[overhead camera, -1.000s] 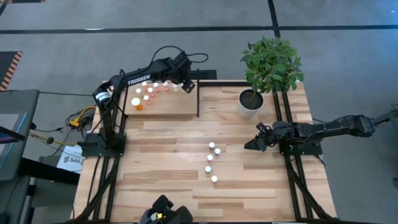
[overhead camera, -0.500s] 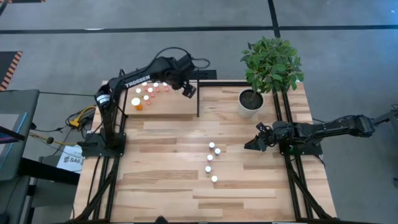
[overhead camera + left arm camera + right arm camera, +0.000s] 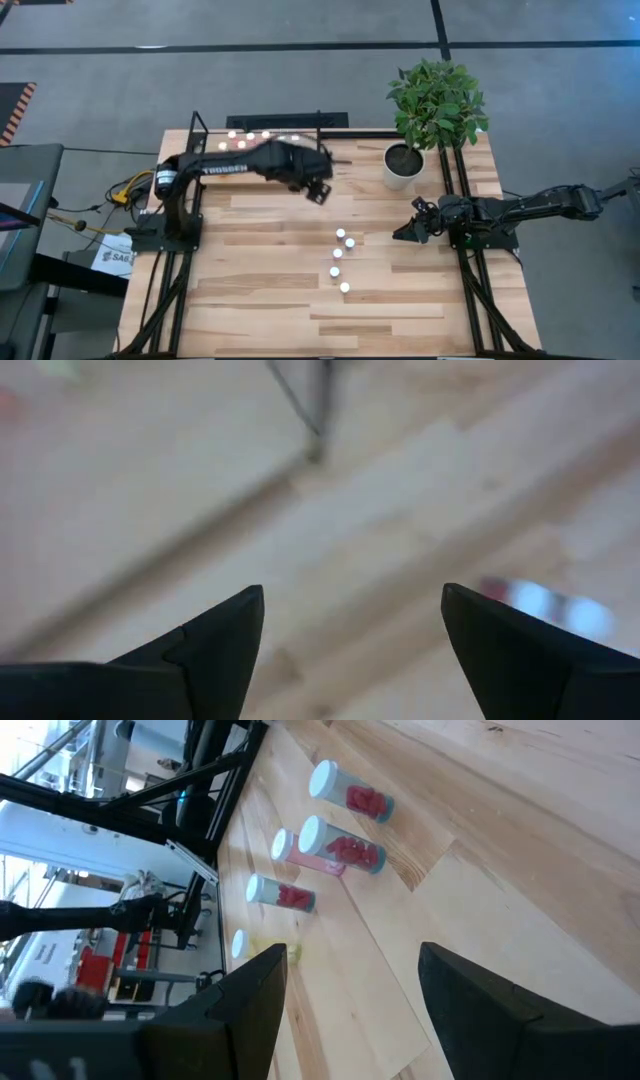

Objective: Pick and place medicine bottles onto shelf by color
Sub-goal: Put the pink pill bottle on the shelf

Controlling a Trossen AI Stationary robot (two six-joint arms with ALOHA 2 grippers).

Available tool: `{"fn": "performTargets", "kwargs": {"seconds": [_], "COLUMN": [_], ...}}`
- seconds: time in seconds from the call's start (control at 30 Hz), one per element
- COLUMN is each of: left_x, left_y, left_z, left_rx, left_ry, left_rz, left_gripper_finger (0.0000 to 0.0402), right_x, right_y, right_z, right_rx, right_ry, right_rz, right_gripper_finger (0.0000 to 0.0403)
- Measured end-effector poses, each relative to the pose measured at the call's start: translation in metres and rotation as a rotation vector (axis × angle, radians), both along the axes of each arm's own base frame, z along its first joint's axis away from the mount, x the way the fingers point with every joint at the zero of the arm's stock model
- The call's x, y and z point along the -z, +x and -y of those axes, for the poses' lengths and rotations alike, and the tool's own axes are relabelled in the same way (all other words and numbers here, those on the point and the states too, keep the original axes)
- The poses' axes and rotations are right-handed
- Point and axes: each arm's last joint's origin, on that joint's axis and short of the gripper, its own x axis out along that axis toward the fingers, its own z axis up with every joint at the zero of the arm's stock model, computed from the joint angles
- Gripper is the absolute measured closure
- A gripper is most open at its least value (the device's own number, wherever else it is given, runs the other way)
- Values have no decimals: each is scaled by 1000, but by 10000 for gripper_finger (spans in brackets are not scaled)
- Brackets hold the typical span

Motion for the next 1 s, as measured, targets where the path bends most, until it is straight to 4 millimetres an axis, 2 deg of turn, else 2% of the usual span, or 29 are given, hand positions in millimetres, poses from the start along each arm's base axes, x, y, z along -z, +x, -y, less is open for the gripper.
{"fn": "performTargets", "kwargs": {"seconds": [0.2, 0.33, 0.5, 0.73, 0.93, 1.0], "left_x": [4, 19, 40, 71, 92, 105], "left_y": [15, 26, 38, 55, 67, 71], "left_z": [62, 100, 135, 157, 161, 162], "left_rx": [10, 95, 141, 134, 129, 124], "left_ry": [-52, 3, 2, -23, -10, 1], "left_rz": [107, 122, 143, 165, 172, 150], "left_gripper_finger": [109, 109, 109, 109, 109, 109], "right_x": [0, 0, 0, 0, 0, 0], "right_y": [0, 0, 0, 0, 0, 0], "right_z": [0, 0, 0, 0, 0, 0], "right_rx": [-1, -1, 0, -1, 0, 0], "right_ry": [0, 0, 0, 0, 0, 0], "right_rz": [1, 0, 1, 1, 2, 1], "right_gripper_finger": [153, 153, 153, 153, 153, 153]}}
